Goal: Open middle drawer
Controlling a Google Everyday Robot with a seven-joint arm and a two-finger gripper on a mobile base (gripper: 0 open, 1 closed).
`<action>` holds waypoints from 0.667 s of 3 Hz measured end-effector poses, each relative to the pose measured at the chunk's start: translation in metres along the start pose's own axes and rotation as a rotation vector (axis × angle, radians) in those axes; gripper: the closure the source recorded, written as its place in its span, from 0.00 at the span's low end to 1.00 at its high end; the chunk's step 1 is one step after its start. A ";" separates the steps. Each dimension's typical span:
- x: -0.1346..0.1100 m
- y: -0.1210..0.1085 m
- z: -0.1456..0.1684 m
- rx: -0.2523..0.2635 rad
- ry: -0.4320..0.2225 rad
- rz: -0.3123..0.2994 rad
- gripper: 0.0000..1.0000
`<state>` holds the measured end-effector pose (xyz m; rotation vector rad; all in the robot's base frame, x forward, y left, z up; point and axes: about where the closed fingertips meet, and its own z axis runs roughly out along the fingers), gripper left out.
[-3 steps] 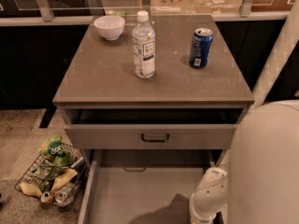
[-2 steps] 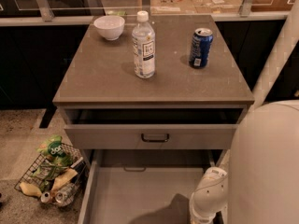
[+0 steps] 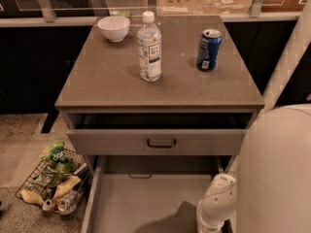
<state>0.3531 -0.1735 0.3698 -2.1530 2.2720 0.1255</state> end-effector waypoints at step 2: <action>0.000 0.001 0.001 -0.003 0.000 0.000 0.00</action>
Offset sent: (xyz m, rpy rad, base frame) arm -0.0005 0.0000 -0.0003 -0.0001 0.0011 0.0002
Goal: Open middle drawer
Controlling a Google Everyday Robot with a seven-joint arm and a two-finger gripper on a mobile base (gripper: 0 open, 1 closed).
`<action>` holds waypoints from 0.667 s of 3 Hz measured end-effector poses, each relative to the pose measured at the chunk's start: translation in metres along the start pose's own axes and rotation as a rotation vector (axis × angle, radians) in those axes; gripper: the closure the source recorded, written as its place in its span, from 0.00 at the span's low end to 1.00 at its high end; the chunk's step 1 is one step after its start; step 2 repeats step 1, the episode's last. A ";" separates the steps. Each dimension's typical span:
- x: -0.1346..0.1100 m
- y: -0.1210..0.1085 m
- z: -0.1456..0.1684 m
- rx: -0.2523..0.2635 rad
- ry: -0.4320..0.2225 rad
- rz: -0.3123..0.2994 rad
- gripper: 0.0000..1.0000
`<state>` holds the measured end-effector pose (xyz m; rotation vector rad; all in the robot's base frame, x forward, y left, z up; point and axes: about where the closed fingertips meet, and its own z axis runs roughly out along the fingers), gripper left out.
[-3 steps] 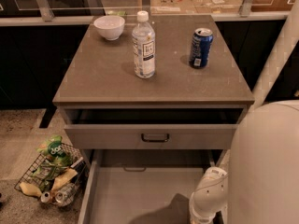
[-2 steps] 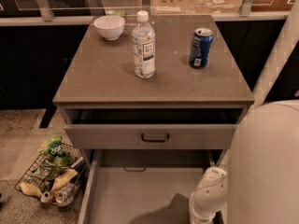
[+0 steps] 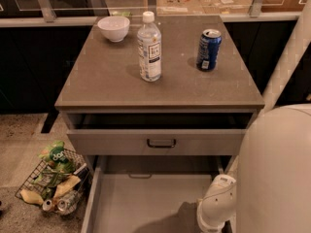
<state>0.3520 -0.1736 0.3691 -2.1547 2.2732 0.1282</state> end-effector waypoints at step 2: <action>0.000 0.000 0.000 0.000 0.000 0.000 0.00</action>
Offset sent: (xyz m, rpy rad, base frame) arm 0.0000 0.0000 0.0000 0.0000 0.0000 0.0000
